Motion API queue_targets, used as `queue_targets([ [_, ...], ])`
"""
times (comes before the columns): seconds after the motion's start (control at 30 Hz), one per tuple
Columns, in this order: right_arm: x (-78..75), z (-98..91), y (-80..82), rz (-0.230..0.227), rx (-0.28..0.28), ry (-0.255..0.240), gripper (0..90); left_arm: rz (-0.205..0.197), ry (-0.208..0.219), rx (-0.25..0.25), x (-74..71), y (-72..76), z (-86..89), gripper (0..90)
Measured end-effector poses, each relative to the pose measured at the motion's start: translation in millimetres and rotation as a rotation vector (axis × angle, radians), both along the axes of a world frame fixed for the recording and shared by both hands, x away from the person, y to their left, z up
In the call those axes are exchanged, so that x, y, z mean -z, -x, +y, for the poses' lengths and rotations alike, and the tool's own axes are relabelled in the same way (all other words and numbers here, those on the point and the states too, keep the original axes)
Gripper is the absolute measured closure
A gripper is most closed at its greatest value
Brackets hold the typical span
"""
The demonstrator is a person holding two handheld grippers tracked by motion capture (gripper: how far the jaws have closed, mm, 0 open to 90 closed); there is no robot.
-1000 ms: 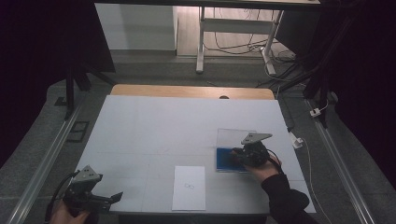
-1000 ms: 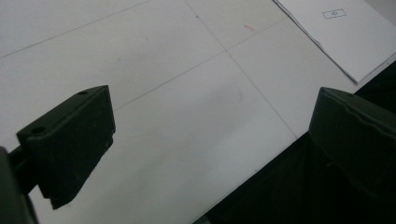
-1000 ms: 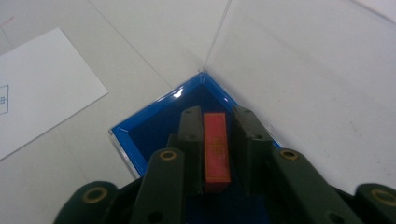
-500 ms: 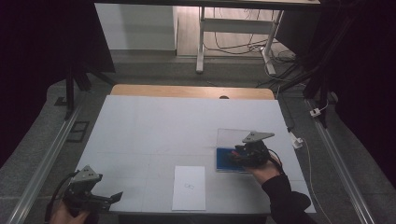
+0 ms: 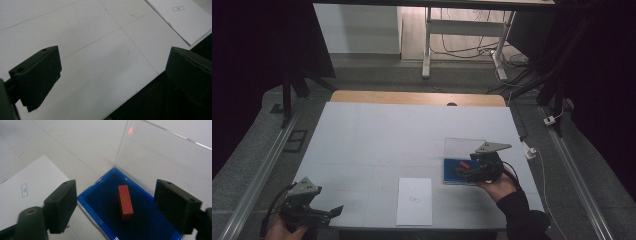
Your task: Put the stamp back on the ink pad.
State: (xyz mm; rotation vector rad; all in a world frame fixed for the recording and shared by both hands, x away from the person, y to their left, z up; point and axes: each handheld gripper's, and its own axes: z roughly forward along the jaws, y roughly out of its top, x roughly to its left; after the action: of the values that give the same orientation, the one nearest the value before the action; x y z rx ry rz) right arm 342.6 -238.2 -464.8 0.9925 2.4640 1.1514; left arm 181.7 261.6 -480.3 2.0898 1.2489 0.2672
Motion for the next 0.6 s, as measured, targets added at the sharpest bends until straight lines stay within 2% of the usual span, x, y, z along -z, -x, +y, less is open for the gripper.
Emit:
queue_targets([
  [0.07,-1.0,0.5,1.3,0.006,0.013,-0.011,9.9,0.001,0.001,0.0,0.1,0.1,0.1,0.9],
  [0.17,-1.2,1.7,4.1,0.014,0.031,0.01,3.9,-0.002,0.001,-0.002,0.0,0.1,0.5,0.9],
  [0.33,-2.8,-0.4,11.7,0.03,0.03,0.01,2.3,-0.001,-0.001,-0.001,0.0,0.0,0.4,0.9],
  [0.6,-8.1,-11.1,29.3,0.018,0.032,0.013,0.0,-0.001,0.001,-0.004,0.1,0.2,0.6,0.9],
])
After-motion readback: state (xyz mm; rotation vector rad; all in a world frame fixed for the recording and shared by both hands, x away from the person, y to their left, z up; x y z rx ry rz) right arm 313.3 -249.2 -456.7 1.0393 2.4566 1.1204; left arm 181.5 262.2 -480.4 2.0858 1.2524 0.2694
